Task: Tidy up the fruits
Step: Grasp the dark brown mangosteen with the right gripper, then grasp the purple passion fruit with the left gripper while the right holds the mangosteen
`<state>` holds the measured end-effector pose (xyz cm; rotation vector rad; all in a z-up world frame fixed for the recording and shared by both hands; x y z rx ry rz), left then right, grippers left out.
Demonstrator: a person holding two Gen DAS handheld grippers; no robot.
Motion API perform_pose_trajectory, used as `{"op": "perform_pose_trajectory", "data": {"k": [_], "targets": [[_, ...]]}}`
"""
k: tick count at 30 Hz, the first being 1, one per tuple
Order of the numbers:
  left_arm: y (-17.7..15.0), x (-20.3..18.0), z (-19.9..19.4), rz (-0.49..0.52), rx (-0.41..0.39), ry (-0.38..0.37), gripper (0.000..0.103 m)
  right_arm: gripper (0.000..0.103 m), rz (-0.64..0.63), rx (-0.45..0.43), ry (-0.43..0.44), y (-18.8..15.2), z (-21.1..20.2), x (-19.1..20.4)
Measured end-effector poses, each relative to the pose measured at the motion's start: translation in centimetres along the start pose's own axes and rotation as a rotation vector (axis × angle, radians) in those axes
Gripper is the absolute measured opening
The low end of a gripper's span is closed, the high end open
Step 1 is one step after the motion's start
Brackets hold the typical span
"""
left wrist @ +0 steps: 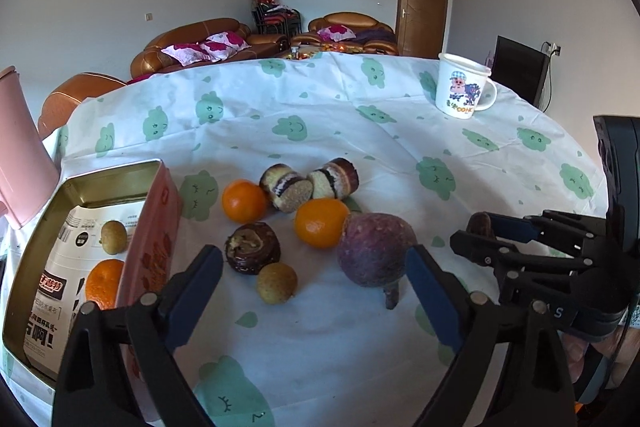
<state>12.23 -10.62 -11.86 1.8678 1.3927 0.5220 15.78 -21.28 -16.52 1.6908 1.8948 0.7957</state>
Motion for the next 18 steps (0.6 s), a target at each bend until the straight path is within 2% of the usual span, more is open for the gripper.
{"op": "perform_pose_trajectory", "data": {"k": [3, 5, 10, 16, 18], "targets": [[0.1, -0.7, 0.5, 0.022, 0.004, 0.000, 0.094, 0.039, 0.030, -0.051, -0.024, 0.9, -1.0, -0.7], [0.0, -1.1, 1.1, 0.021, 0.022, -0.011, 0.083, 0.039, 0.037, -0.076, -0.046, 1.5, -1.5, -0.9], [0.3, -1.8, 2.0, 0.008, 0.032, -0.047, 0.082, 0.039, 0.040, -0.100, -0.087, 2.6, -1.7, -1.5], [0.2, -2.4, 3.0, -0.010, 0.056, -0.099, 0.082, 0.039, 0.040, -0.098, -0.090, 2.8, -1.0, -1.3], [0.2, -2.9, 3.2, -0.008, 0.060, -0.131, 0.074, 0.039, 0.037, -0.095, -0.095, 2.8, -1.0, -1.3]]}}
Point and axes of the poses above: each gripper's, at about its wrist camera, not at the fingertips, and z roughly the way its jaws point, x to its left, y to its top, the point moved 9 cm from there along z, roughly the way its jaws point, and after that the axes turned 8 degrees about -y, right-handed, at the moved point
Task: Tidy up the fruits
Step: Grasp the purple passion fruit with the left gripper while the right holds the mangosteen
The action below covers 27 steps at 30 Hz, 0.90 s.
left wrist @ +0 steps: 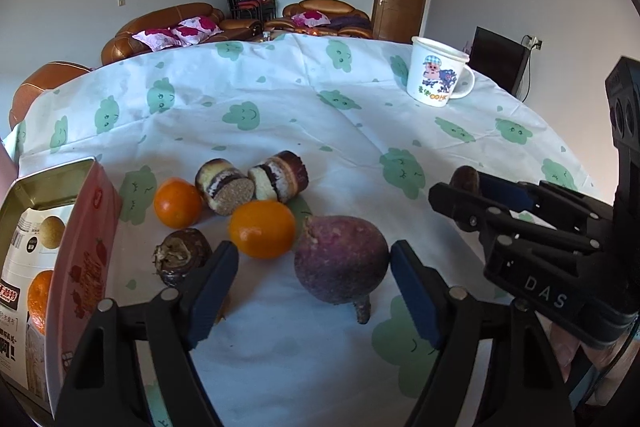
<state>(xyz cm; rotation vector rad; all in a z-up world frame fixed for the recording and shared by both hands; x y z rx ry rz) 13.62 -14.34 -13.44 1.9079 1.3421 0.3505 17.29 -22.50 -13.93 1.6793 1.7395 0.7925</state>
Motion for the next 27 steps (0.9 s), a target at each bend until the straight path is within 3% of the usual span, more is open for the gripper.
{"op": "perform_pose_trajectory", "data": {"k": [2, 3, 11, 27], "targets": [[-0.1, -0.9, 0.3, 0.015, 0.007, -0.048, 0.054, 0.039, 0.002, 0.001, -0.005, 0.0, 0.0, -0.1], [-0.1, -1.3, 0.3, 0.026, 0.007, -0.055, 0.052, 0.039, 0.000, 0.000, -0.006, 0.0, 0.0, -0.1], [0.1, -0.1, -0.3, -0.034, -0.028, -0.043, 0.051, 0.039, -0.027, -0.035, 0.011, 0.2, -0.7, 0.5], [0.8, 0.3, -2.3, -0.028, -0.130, 0.008, 0.051, 0.039, -0.025, -0.134, 0.071, 0.8, -2.7, 1.0]]}}
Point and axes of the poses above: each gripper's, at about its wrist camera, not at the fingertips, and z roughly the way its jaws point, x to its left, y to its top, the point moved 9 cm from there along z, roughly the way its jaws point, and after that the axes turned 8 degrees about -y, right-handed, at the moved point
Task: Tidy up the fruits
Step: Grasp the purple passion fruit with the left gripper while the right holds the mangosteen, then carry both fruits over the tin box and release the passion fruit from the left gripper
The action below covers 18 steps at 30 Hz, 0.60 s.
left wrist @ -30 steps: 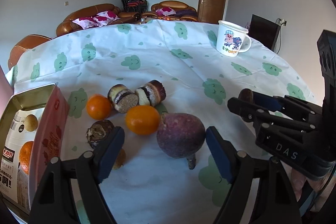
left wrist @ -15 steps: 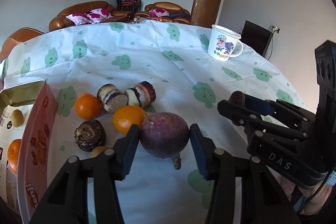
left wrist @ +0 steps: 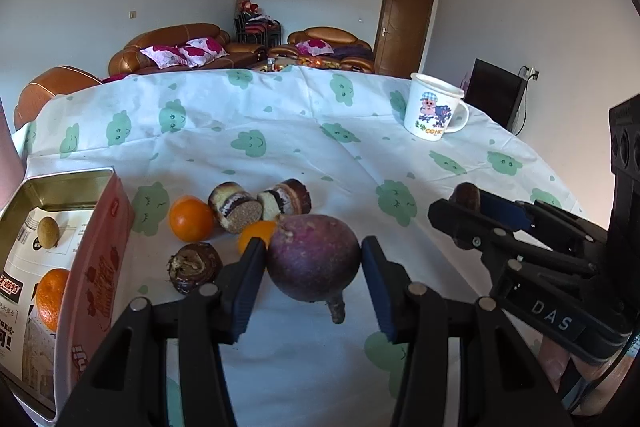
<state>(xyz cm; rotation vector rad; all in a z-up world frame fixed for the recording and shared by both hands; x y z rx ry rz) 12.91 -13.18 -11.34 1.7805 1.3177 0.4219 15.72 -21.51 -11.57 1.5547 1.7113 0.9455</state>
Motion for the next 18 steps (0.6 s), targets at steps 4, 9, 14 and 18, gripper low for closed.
{"op": "perform_pose_trajectory", "data": {"k": [4, 9, 14, 18], "targets": [[0.2, -0.1, -0.5, 0.015, -0.028, 0.018, 0.051, 0.039, -0.004, -0.026, 0.013, 0.2, -0.5, 0.2], [0.4, -0.1, -1.1, 0.021, -0.053, 0.031, 0.051, 0.039, -0.008, -0.042, 0.014, 0.3, -0.8, 0.3], [0.6, -0.1, -1.4, 0.025, -0.073, 0.040, 0.051, 0.039, -0.012, -0.060, 0.017, 0.4, -1.2, 0.3], [0.8, -0.2, -1.7, 0.033, -0.092, 0.049, 0.051, 0.039, -0.015, -0.077, 0.019, 0.5, -1.6, 0.4]]}}
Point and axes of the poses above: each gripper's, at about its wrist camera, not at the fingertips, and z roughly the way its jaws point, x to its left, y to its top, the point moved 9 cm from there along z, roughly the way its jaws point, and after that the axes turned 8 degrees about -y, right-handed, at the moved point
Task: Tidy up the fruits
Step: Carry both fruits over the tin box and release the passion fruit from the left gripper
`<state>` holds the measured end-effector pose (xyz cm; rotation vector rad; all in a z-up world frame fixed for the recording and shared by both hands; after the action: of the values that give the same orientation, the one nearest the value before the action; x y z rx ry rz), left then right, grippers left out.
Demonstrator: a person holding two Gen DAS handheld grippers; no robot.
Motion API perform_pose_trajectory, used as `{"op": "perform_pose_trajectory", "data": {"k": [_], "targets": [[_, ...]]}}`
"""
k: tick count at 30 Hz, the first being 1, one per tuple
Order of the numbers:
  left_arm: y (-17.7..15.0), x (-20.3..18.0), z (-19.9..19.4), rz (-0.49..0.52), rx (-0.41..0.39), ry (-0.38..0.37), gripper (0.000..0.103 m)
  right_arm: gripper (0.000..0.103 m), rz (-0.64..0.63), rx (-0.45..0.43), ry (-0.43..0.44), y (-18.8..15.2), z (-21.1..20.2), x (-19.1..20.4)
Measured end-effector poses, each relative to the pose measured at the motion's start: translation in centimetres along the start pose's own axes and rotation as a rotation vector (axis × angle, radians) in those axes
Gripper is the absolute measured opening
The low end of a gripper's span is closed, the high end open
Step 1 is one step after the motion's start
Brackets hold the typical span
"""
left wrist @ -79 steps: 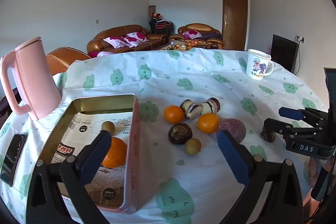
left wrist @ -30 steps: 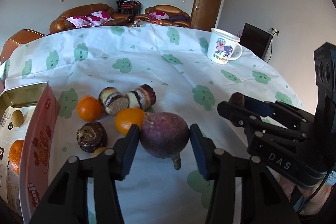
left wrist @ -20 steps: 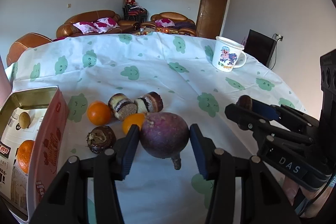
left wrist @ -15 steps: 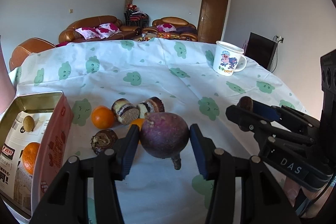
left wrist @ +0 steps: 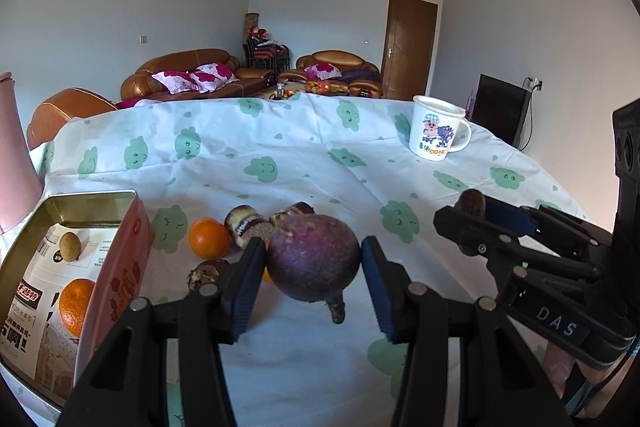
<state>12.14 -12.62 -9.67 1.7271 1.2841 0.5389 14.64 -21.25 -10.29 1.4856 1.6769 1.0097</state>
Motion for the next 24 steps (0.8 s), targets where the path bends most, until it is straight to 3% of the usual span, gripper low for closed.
{"op": "perform_pose_trajectory", "data": {"k": [18, 24], "targets": [[0.5, -0.2, -1.2, 0.025, -0.070, 0.042, 0.051, 0.039, -0.018, -0.052, 0.000, 0.4, -1.1, 0.3], [0.9, -0.1, -2.3, 0.039, -0.121, 0.077, 0.051, 0.039, -0.041, -0.121, 0.000, 0.8, -2.4, 0.8]]}}
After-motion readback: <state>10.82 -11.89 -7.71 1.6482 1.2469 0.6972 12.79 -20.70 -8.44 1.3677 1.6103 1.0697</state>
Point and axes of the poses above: each gripper's, at about its wrist camera, not at the fingertips, and z roughly the way its jaws point, x to its left, y to its top, the point moved 9 cm from there along z, roughly the way its jaws point, and after that the axes turned 8 degrees about -y, right-handed, at the moved point
